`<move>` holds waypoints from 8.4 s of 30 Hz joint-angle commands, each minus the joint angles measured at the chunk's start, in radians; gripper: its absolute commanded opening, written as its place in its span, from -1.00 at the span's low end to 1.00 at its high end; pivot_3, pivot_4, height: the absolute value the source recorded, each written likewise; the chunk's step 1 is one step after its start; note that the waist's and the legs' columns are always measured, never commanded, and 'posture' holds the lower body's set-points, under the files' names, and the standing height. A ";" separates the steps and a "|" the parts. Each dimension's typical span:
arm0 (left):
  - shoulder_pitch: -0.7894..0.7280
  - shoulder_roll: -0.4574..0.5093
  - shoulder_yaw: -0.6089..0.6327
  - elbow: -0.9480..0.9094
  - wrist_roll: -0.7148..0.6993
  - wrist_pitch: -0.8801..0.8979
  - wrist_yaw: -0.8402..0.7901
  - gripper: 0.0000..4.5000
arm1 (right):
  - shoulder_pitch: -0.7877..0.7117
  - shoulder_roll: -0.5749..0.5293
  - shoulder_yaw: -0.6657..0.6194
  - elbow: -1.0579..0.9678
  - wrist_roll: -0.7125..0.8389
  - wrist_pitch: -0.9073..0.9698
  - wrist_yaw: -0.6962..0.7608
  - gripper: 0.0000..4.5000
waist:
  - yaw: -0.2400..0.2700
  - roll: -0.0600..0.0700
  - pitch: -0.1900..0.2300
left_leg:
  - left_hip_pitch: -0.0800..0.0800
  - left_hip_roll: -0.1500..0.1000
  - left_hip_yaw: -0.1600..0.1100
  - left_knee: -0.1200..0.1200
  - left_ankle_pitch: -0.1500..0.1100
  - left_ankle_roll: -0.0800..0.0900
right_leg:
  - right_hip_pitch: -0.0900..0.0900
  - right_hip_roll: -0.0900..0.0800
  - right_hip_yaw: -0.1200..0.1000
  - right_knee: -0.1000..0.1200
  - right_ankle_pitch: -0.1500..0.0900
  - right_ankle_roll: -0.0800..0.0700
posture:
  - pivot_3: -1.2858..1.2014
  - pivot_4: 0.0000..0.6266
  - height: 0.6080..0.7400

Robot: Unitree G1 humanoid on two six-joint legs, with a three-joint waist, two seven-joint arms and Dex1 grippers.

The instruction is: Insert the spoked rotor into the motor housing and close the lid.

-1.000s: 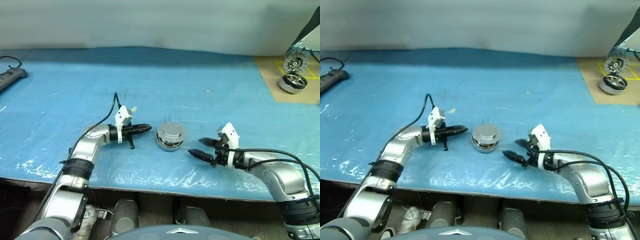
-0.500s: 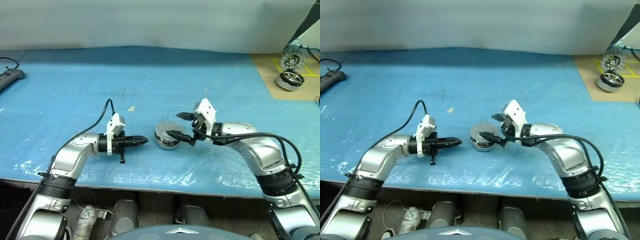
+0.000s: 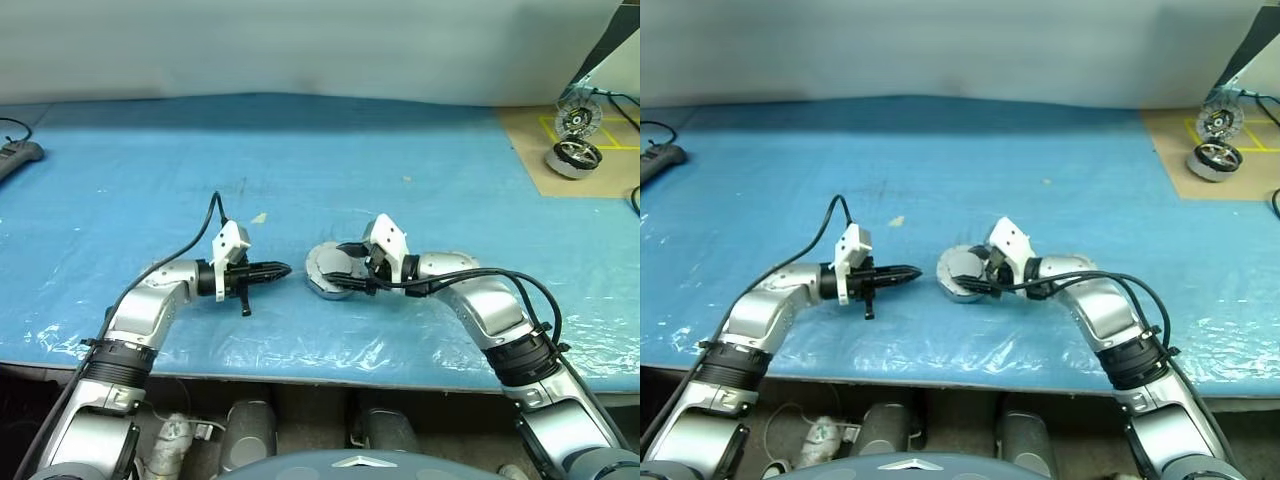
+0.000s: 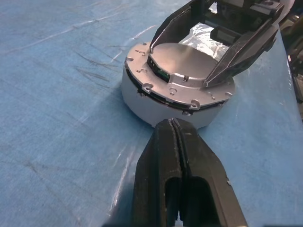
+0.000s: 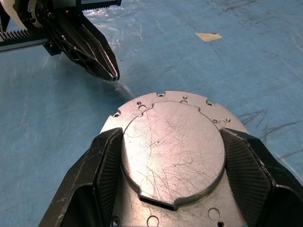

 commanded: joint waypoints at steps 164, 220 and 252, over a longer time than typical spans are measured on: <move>-0.142 -0.321 0.424 -0.064 -0.696 0.645 0.470 0.98 | -0.047 0.375 -0.669 -0.026 1.384 0.526 -0.868 -0.43 | 0.026 0.007 0.009 | -0.021 -0.002 -0.002 0.000 0.001 -0.004 | -0.015 0.000 -0.003 -0.001 0.003 0.009 | 0.03 -0.52 1.00; -0.341 -0.519 0.447 0.282 -0.590 0.417 0.718 0.20 | -0.022 0.271 -0.500 -0.032 1.284 0.379 -0.862 0.39 | 0.029 0.005 0.010 | -0.023 -0.003 -0.008 0.018 0.000 -0.003 | -0.007 0.000 -0.003 0.002 0.009 0.017 | 0.03 -0.52 1.00; -0.481 -0.267 0.530 0.749 -0.250 0.055 0.700 0.99 | 0.056 0.230 -0.471 -0.105 1.012 0.363 -0.796 0.42 | 0.024 0.002 0.011 | -0.020 -0.003 -0.025 0.021 0.000 -0.003 | 0.007 -0.003 -0.020 -0.003 0.009 0.015 | 0.03 -0.52 1.00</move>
